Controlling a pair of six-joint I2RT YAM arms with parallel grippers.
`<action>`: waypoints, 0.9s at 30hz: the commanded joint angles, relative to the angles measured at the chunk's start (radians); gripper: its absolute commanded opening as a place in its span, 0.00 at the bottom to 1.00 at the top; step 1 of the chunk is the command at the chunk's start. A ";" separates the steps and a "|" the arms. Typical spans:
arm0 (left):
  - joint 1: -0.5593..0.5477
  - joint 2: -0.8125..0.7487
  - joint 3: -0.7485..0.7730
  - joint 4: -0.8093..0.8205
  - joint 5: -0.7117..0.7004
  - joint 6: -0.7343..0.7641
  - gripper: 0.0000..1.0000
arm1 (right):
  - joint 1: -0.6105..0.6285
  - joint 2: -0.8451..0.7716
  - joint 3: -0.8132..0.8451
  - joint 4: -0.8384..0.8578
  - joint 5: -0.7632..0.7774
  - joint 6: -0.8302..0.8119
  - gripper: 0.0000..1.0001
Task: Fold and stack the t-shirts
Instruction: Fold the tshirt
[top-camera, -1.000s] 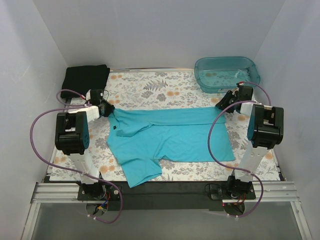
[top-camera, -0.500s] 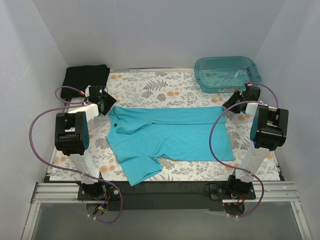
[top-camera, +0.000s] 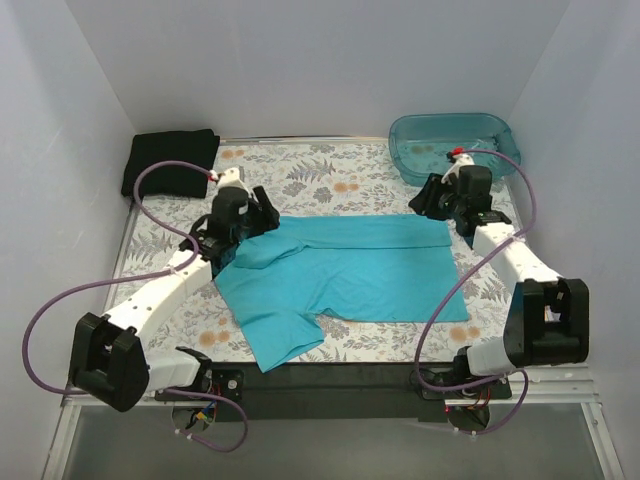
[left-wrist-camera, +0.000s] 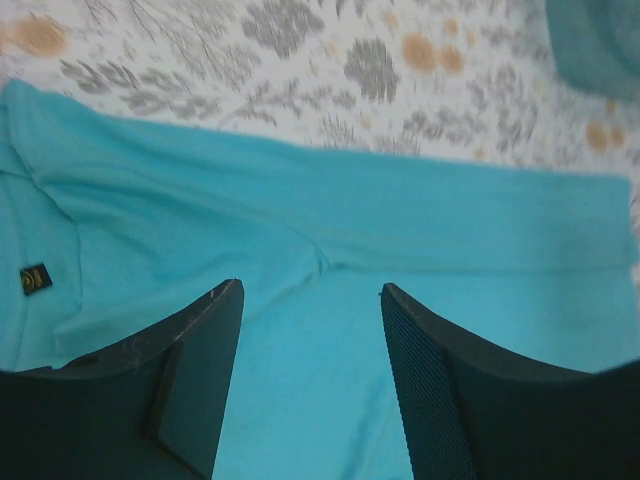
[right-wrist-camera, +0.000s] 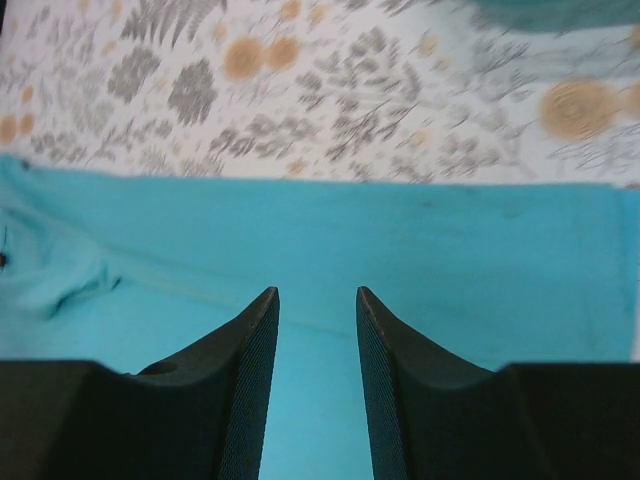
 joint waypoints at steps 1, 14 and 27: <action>-0.107 -0.029 -0.063 -0.089 -0.095 0.126 0.53 | 0.129 -0.082 -0.054 -0.089 0.050 -0.037 0.38; -0.252 0.231 -0.022 -0.053 -0.099 0.347 0.34 | 0.252 -0.429 -0.279 -0.187 0.073 -0.035 0.38; -0.255 0.382 0.044 -0.019 -0.168 0.422 0.32 | 0.251 -0.650 -0.305 -0.297 0.214 -0.083 0.57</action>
